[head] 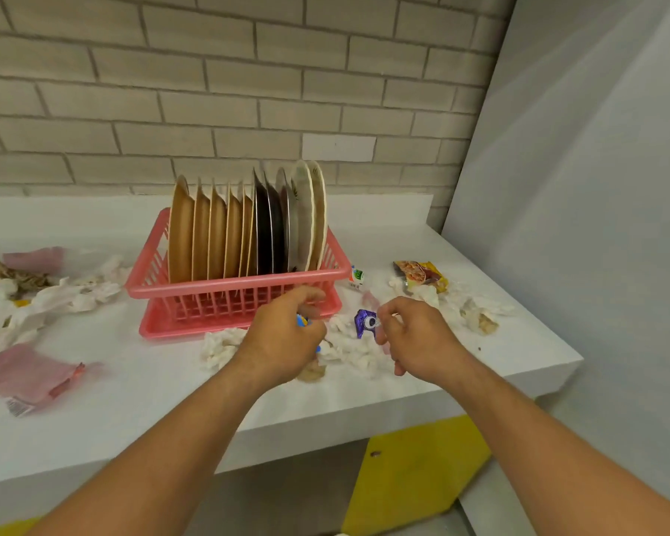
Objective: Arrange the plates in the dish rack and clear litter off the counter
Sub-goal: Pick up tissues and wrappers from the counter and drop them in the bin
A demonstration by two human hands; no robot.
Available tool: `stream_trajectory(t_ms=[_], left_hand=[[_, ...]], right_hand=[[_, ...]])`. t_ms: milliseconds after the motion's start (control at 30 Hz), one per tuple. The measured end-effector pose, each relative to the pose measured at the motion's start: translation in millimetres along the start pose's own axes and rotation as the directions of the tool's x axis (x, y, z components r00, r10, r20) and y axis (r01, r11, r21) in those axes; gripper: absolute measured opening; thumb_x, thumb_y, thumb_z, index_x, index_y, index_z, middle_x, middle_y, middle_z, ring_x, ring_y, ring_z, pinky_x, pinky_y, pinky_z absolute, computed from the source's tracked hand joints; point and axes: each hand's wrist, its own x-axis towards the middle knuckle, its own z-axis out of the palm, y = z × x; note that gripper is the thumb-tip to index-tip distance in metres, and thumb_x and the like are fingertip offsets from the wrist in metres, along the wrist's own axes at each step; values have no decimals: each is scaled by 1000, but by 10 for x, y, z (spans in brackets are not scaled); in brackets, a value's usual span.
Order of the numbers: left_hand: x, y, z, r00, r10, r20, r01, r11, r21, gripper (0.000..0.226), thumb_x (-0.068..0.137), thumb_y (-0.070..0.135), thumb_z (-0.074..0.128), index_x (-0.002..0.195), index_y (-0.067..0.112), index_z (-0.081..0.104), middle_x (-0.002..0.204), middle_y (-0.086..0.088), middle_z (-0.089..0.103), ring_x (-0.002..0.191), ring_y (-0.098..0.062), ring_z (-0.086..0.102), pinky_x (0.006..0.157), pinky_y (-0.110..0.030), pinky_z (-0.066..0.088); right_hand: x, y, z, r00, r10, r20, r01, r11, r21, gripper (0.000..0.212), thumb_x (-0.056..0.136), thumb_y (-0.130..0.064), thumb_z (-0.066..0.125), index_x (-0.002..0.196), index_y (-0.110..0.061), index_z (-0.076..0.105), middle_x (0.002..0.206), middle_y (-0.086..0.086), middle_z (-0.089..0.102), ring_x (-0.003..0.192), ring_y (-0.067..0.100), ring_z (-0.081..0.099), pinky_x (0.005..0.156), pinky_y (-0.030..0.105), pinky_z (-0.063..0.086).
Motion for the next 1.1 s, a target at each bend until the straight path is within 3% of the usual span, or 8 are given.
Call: stream_trajectory(t_ms=[100, 200, 267, 400, 500, 667, 833, 1100], left_hand=[[-256, -40, 4, 999, -37, 19, 38, 999, -23, 23, 91, 9, 52, 96, 25, 69, 94, 5, 65, 61, -14, 67, 62, -33, 60], [-564, -136, 124, 998, -47, 38, 45, 998, 35, 18, 92, 20, 56, 86, 28, 70, 91, 13, 65, 59, -13, 65, 57, -29, 58], [-786, -219, 257, 996, -44, 76, 37, 995, 88, 17, 90, 32, 61, 75, 32, 68, 79, 14, 66, 56, -11, 63, 53, -29, 57], [-1206, -532, 613, 989, -58, 135, 20, 964, 265, 37, 83, 53, 61, 58, 26, 61, 55, 7, 61, 52, -7, 56, 47, -19, 41], [-1424, -888, 898, 968, -93, 234, 3, 933, 360, 47, 84, 55, 58, 55, 19, 55, 51, 4, 54, 51, -8, 48, 47, -22, 33], [-1644, -1850, 1441, 913, -211, 349, 23, 881, 473, 49, 90, 51, 53, 55, 16, 52, 55, 1, 56, 54, -15, 49, 49, -28, 34], [-2015, -3190, 2031, 882, -333, 333, 79, 802, 592, 50, 90, 48, 47, 52, 17, 42, 53, -1, 45, 59, -23, 49, 54, -32, 36], [-1955, -4982, 3053, 898, -263, 352, -65, 714, 697, 42, 93, 46, 36, 60, 22, 43, 62, 4, 48, 66, -24, 54, 57, -28, 33]], right_hand=[[-246, 80, 33, 998, -66, 16, 67, 998, -4, 19, 99, -20, 45, 88, -19, 59, 85, -3, 64, 50, 0, 48, 44, 15, 38], [-561, 263, 123, 992, -124, 19, 125, 990, -58, 29, 99, -34, 45, 82, -18, 62, 67, -12, 57, 61, 2, 49, 55, 19, 36], [-783, 463, 218, 993, -109, 35, 111, 992, -52, 38, 98, -38, 43, 68, -19, 57, 58, -11, 52, 57, 3, 46, 53, 18, 33], [-1197, 992, 515, 991, -21, 132, 21, 1000, -5, 29, 81, -30, 37, 56, -18, 45, 54, -6, 45, 54, 6, 39, 48, 20, 27], [-1459, 1437, 775, 973, 89, 211, -95, 995, 21, 30, 90, -15, 41, 60, -21, 48, 58, -8, 47, 58, 7, 41, 53, 23, 29], [-1727, 2269, 1266, 906, 256, 336, -244, 967, -78, 24, 96, -19, 37, 79, -10, 50, 73, -1, 52, 67, 13, 44, 60, 30, 36], [-1842, 3215, 1994, 840, 371, 396, -325, 928, -181, 22, 99, -21, 35, 87, -13, 52, 82, -1, 52, 71, 9, 46, 59, 24, 37], [-1865, 4558, 3147, 798, 417, 435, -349, 908, -231, 23, 100, -22, 33, 98, -16, 54, 98, -1, 54, 81, 9, 50, 67, 22, 41]])
